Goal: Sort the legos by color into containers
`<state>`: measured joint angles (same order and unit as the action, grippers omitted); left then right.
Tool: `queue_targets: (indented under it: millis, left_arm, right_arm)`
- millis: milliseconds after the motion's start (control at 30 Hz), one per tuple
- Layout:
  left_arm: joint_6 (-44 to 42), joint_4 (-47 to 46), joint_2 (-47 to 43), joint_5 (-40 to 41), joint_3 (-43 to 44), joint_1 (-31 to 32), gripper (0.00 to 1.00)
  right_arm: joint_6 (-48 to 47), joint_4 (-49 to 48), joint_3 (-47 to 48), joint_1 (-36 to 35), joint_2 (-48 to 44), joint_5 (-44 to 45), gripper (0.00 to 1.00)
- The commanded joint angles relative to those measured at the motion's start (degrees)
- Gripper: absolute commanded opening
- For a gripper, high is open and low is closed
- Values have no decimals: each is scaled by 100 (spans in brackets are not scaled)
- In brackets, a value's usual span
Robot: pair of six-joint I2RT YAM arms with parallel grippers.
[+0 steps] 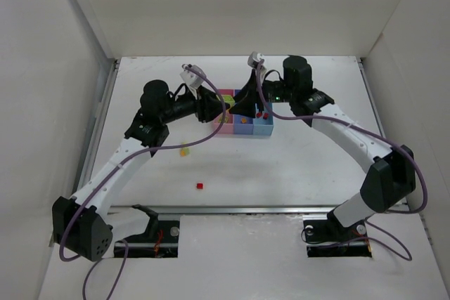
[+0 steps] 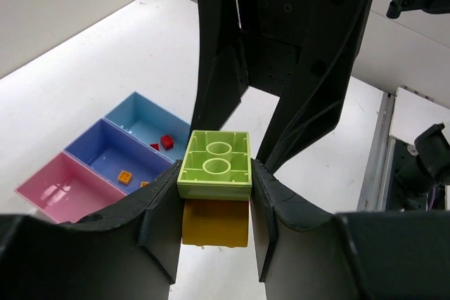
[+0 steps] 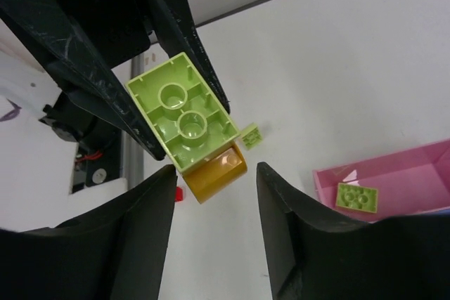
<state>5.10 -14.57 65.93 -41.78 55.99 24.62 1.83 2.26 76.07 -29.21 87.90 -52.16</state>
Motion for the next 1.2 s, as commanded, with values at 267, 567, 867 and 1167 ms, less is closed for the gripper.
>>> queue_targets:
  millis: [267, 567, 867, 1167]
  left_arm:
    - [605, -933, -19, -216, 299, -54, 0]
    - [914, -1241, 34, -515, 168, -106, 0]
    - [843, -1180, 34, -515, 114, -107, 0]
    - [668, -1014, -72, -515, 62, -107, 20]
  right_arm:
    - [195, -639, 347, 47, 131, -681, 59]
    - [661, -1192, 224, 117, 78, -813, 62]
    - [1057, -1430, 214, 170, 61, -936, 23]
    - [1057, -1430, 163, 223, -53, -823, 0]
